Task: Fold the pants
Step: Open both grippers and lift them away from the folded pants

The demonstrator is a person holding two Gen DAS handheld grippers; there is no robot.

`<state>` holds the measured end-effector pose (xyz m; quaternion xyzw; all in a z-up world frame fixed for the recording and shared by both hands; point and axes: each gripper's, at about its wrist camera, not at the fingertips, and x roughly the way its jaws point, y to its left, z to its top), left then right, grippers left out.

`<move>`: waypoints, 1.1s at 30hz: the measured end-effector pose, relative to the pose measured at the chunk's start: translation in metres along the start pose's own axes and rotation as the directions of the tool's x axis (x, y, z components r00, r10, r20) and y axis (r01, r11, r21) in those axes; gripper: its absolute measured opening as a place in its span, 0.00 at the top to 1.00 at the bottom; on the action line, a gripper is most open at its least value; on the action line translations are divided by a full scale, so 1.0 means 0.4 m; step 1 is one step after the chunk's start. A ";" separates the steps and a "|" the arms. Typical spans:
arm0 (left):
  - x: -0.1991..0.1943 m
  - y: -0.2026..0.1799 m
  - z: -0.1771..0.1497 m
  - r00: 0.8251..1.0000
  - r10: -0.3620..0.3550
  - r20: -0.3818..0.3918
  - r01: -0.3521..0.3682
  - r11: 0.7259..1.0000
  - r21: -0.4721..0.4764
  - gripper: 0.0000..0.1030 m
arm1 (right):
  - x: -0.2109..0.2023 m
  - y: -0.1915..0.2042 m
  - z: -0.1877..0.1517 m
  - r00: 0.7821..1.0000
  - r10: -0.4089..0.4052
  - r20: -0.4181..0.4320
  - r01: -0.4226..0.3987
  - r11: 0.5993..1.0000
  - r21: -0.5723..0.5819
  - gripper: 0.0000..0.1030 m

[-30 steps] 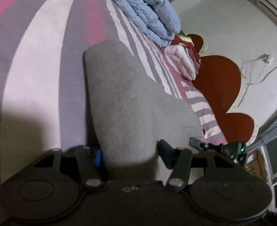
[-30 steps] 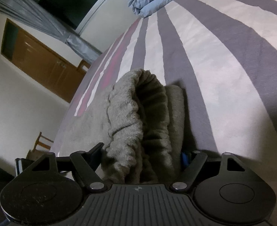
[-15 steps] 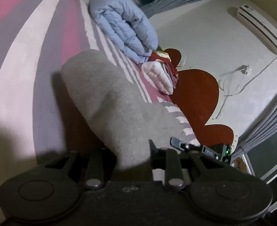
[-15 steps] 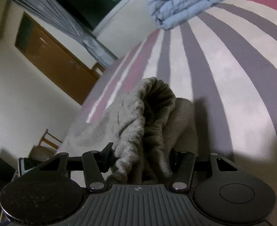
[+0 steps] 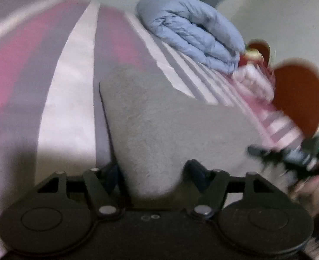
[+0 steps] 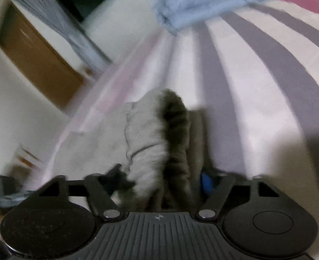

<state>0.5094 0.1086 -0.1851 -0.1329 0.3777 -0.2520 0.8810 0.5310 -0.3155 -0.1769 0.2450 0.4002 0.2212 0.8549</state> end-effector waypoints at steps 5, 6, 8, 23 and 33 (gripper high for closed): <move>-0.049 -0.033 -0.040 0.987 0.151 0.060 -0.153 0.988 0.032 0.13 | -0.046 0.017 -0.038 0.996 -0.084 0.039 0.088 0.990 -0.114 0.14; -0.080 -0.028 -0.048 0.977 0.196 0.082 -0.198 0.980 0.024 0.08 | -0.069 0.011 -0.044 0.995 -0.089 0.050 0.093 0.991 -0.099 0.14; -0.148 -0.022 -0.064 0.954 0.266 0.137 -0.270 0.963 0.016 0.06 | -0.117 0.007 -0.061 0.993 -0.085 0.077 0.090 0.993 -0.075 0.13; -0.563 -0.116 -0.375 0.813 0.545 0.205 -0.542 0.837 -0.078 0.06 | -0.607 -0.014 -0.431 0.905 -0.345 0.247 0.345 0.937 0.048 0.00; -0.668 -0.461 -0.512 0.836 0.408 0.367 -0.455 0.889 0.048 0.06 | -0.716 0.301 -0.696 0.883 -0.225 0.411 0.340 0.912 -0.230 0.00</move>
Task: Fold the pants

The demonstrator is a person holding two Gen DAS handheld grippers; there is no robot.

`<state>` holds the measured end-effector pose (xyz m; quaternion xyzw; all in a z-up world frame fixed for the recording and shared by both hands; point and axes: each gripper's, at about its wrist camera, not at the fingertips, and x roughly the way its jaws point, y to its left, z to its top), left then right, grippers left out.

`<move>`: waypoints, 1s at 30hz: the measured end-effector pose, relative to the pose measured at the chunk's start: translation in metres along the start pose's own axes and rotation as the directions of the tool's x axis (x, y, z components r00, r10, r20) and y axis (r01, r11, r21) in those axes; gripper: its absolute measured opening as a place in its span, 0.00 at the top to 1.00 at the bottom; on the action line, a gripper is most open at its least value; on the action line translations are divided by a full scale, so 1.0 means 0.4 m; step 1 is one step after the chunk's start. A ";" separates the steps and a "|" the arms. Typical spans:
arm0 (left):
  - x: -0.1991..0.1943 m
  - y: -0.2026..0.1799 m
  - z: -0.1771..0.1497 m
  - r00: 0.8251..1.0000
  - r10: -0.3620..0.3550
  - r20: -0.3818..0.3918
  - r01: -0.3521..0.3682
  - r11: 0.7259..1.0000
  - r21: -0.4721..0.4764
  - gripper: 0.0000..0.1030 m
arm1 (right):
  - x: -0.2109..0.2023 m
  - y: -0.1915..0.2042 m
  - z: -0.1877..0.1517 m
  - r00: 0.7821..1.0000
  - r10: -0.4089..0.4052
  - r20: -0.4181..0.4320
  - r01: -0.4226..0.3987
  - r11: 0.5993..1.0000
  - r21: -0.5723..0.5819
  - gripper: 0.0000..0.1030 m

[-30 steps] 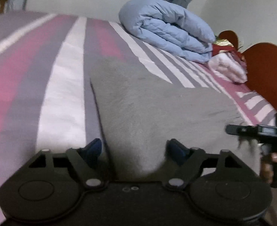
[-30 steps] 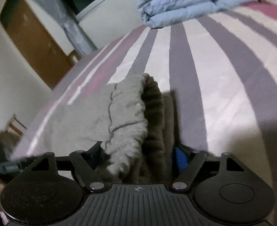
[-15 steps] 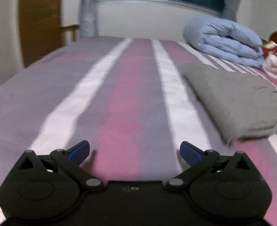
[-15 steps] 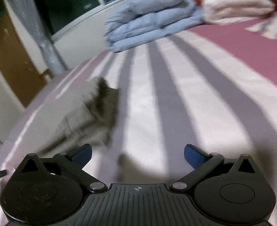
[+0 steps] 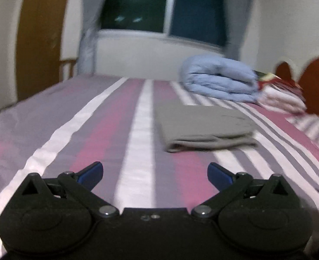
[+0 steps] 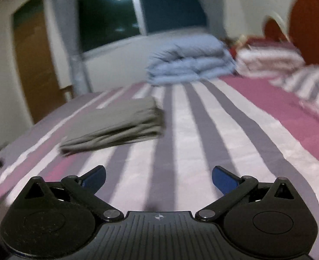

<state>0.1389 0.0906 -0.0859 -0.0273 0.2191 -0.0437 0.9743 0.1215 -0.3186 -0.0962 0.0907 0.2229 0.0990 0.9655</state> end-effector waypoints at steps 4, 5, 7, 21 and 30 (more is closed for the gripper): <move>-0.086 -0.069 -0.063 0.998 0.015 0.065 -0.020 0.997 0.070 0.06 | -0.077 0.095 -0.025 0.996 0.021 0.085 -0.012 0.994 -0.113 0.00; -0.098 -0.073 -0.071 0.997 0.004 0.074 -0.009 0.998 0.066 0.06 | -0.085 0.102 -0.030 0.996 0.039 0.079 -0.031 0.995 -0.095 0.00; -0.116 -0.080 -0.069 0.997 0.009 0.081 -0.014 0.998 0.057 0.06 | -0.098 0.121 -0.040 0.997 0.049 0.060 -0.043 0.995 -0.090 0.00; -0.188 -0.144 -0.129 0.995 -0.062 0.076 0.058 0.997 0.043 0.06 | -0.136 0.146 -0.073 0.996 0.033 0.085 -0.023 0.993 -0.119 0.00; -0.177 -0.136 -0.137 0.995 -0.067 0.077 0.067 0.998 0.009 0.06 | -0.137 0.175 -0.095 0.997 0.031 0.074 -0.020 0.990 -0.142 0.00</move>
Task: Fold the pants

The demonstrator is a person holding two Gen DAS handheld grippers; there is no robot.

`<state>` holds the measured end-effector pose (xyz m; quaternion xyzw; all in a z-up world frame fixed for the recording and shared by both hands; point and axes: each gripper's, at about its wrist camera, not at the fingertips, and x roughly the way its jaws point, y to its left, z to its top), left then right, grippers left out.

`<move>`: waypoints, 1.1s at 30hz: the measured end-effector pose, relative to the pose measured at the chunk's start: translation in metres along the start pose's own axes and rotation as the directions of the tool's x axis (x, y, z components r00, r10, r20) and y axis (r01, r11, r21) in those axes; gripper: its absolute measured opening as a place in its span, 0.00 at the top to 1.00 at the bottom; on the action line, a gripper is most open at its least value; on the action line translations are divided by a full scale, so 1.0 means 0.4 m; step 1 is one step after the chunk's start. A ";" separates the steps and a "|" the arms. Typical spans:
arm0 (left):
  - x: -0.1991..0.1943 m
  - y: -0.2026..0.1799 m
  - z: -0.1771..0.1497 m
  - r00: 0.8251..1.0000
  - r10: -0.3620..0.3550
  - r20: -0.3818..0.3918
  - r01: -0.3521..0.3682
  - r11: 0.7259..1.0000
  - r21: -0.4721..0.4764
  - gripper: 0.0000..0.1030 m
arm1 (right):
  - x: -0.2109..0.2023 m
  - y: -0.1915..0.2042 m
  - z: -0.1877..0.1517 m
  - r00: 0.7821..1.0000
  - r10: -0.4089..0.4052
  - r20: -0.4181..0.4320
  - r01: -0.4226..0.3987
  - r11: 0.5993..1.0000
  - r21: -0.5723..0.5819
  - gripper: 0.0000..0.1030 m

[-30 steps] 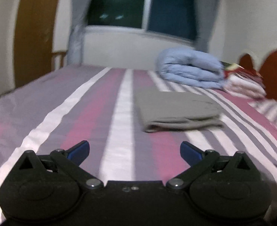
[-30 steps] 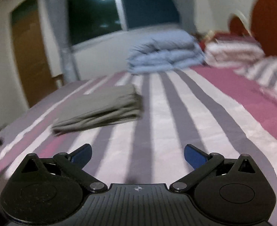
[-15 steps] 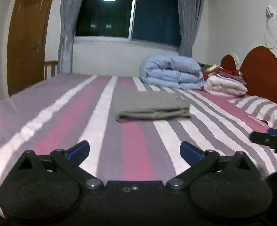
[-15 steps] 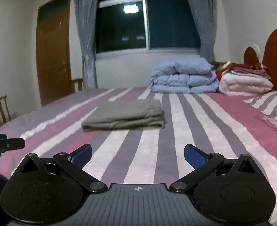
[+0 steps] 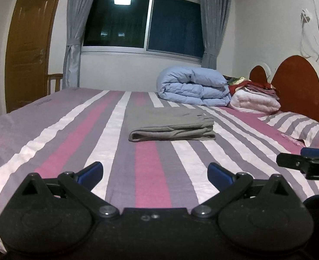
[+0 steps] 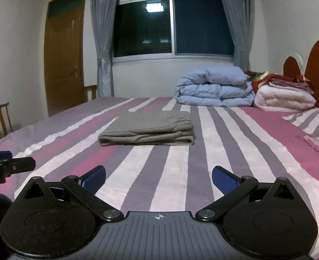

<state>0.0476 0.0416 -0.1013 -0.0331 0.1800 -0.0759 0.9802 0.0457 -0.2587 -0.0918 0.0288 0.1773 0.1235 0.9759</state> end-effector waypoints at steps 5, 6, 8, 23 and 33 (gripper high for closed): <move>0.000 -0.003 0.001 1.000 -0.002 -0.001 0.002 1.000 0.003 0.06 | 0.010 -0.011 -0.003 1.000 -0.003 -0.012 0.004 1.000 0.022 0.00; 0.000 -0.002 0.001 1.000 -0.002 -0.001 0.002 1.000 0.004 0.06 | 0.009 -0.012 -0.003 1.000 -0.002 -0.011 0.002 1.000 0.023 0.00; 0.000 -0.005 0.002 1.000 -0.004 -0.001 0.004 1.000 0.003 0.06 | 0.008 -0.010 -0.002 1.000 -0.004 -0.010 0.004 1.000 0.022 0.00; 0.008 -0.012 0.004 1.000 -0.007 -0.001 0.007 1.000 0.009 0.06 | 0.009 -0.015 0.000 1.000 -0.001 -0.014 0.001 1.000 0.021 0.00; 0.006 -0.015 0.002 1.000 -0.005 -0.003 0.005 1.000 0.010 0.06 | 0.010 -0.017 0.000 1.000 0.000 -0.015 0.001 1.000 0.022 0.00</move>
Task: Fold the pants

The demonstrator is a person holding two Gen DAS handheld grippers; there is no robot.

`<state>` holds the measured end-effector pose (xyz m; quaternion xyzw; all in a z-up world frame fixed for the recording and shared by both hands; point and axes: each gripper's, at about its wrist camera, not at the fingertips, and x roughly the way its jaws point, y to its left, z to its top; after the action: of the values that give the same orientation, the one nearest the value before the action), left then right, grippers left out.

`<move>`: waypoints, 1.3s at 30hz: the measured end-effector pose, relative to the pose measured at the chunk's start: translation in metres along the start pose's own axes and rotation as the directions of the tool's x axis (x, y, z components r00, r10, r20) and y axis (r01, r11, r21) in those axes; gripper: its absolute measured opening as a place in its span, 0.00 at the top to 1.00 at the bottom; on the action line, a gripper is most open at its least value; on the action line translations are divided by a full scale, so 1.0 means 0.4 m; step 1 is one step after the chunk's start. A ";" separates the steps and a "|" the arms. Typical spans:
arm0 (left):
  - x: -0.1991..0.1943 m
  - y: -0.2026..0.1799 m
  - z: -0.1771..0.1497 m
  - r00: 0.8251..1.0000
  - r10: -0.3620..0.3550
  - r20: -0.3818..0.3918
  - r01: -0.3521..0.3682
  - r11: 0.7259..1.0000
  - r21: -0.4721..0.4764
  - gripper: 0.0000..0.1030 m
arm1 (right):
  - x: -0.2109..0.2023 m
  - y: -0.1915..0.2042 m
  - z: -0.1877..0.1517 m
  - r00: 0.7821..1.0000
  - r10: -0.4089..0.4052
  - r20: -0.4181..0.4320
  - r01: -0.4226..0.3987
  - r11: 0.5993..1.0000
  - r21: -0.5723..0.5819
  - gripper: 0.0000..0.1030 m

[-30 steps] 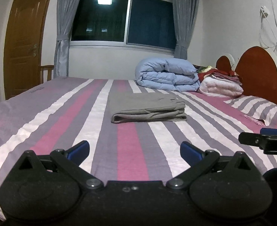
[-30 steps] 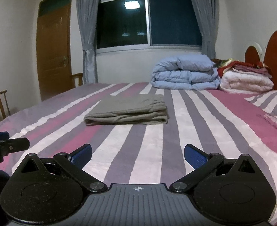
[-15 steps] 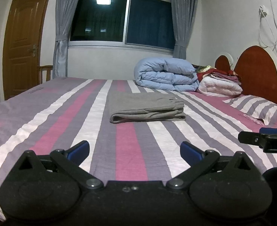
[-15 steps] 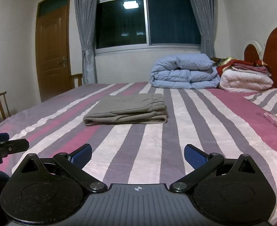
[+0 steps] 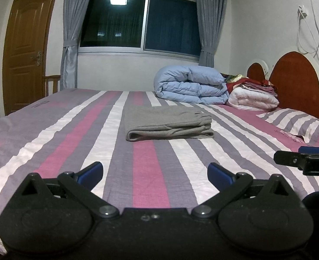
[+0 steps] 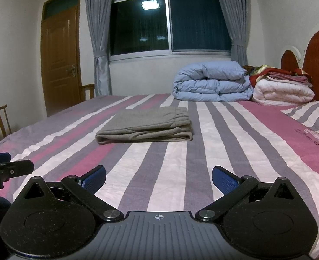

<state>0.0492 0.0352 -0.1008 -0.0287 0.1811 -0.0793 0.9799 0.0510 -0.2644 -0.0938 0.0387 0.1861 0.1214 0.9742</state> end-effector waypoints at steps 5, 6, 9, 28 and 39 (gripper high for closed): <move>0.000 0.000 0.000 1.000 -0.001 -0.001 0.001 1.000 -0.001 0.06 | -0.001 -0.001 0.000 1.000 -0.001 0.002 0.001 1.000 -0.001 0.00; 0.000 -0.001 0.000 1.000 0.000 0.001 0.000 1.000 -0.001 0.06 | -0.001 -0.001 0.000 1.000 0.000 0.003 0.000 1.000 0.000 0.00; 0.000 -0.001 0.000 1.000 -0.001 0.001 0.001 1.000 0.000 0.06 | 0.000 -0.002 0.000 1.000 0.001 0.001 -0.001 1.000 0.000 0.00; 0.001 0.000 -0.001 1.000 -0.004 -0.002 0.004 1.000 0.003 0.06 | -0.001 0.002 -0.001 1.000 0.001 -0.002 -0.001 1.000 -0.001 0.00; -0.001 -0.001 -0.001 1.000 -0.005 0.002 0.005 1.000 0.001 0.06 | 0.001 0.003 -0.004 1.000 0.002 -0.003 -0.002 1.000 -0.002 0.00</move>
<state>0.0488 0.0348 -0.1009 -0.0287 0.1801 -0.0818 0.9798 0.0504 -0.2631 -0.0954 0.0379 0.1872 0.1227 0.9739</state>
